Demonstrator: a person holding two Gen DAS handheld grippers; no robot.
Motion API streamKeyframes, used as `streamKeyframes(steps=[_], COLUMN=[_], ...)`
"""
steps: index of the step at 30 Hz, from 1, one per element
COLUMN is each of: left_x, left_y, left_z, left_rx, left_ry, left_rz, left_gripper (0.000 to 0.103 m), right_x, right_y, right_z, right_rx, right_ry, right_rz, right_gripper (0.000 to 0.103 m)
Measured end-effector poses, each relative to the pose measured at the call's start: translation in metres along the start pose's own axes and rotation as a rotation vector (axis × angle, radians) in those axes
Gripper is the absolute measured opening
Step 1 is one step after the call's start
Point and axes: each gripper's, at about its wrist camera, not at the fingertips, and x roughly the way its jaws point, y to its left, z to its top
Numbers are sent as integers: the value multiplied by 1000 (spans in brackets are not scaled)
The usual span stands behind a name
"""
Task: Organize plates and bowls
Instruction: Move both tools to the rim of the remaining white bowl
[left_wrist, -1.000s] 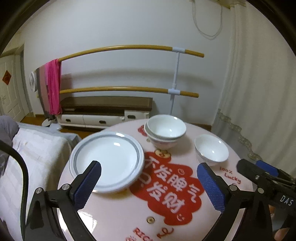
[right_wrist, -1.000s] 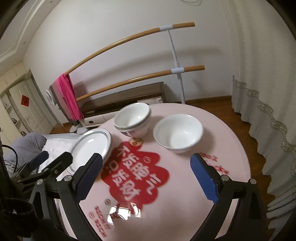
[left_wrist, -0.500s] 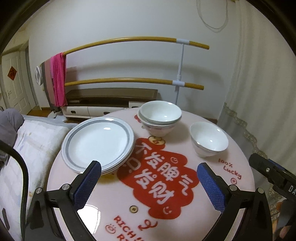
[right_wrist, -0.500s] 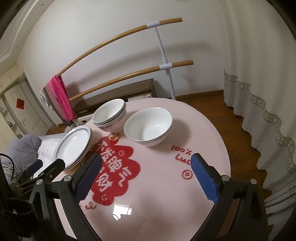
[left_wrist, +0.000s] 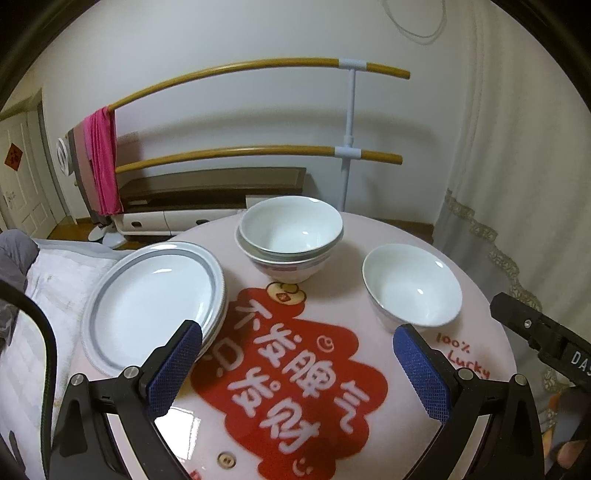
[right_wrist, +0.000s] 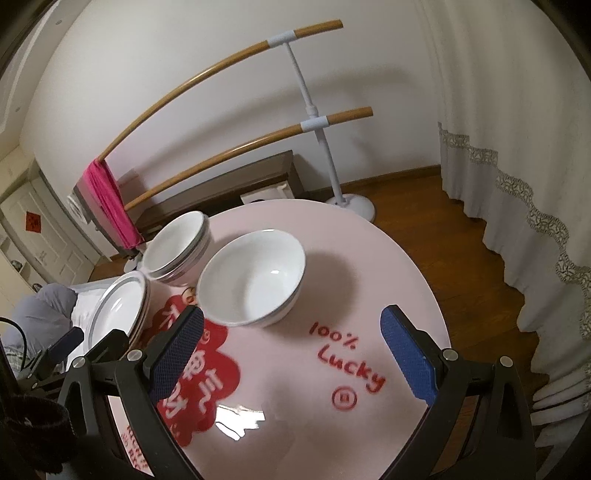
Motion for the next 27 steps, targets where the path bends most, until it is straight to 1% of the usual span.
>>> streamKeyframes(steps=[5,10,13,15,16,17,18,19,21,22,23,27], left_x=[33,63,80,90,93,97,99,102,109,111,115,127], left_y=[-4,-11,-16,-20,-22,-24,-26,-27,-30,-31,-33,-38], left_z=[12,25,29,32,33,35,36,37,41,41,42,44], left_rx=[-8,-9,-7,-2,4,7,9,13,20,23,29,50], left_ry=[36,68,99,112,115,113,112,110,113,115,122,144], left_rz=[-18,-32,-46,-57,-59,-65,-66,-63,-66,-68,-72,-88], left_gripper=[102,102,102,102,102,102,102,102,99,98,95,85], right_x=[28,55,66,73,75,78,80,81,84,84,86,89], right_y=[-2,-4,-8,-10,-11,-12,-13,-13,-13,-13,-12,-13], right_z=[9,13,16,17,18,19,19,20,21,21,21,21], right_rx=[-3,-2,2,7,11,15,16,15,11,10,11,19], right_ry=[37,85,105,118,123,132,135,137,141,142,146,151], right_rz=[2,1,0,-2,1,1,-1,-1,-3,-4,-4,12], right_gripper=[97,89,82,71,68,61,59,58,53,48,44,39])
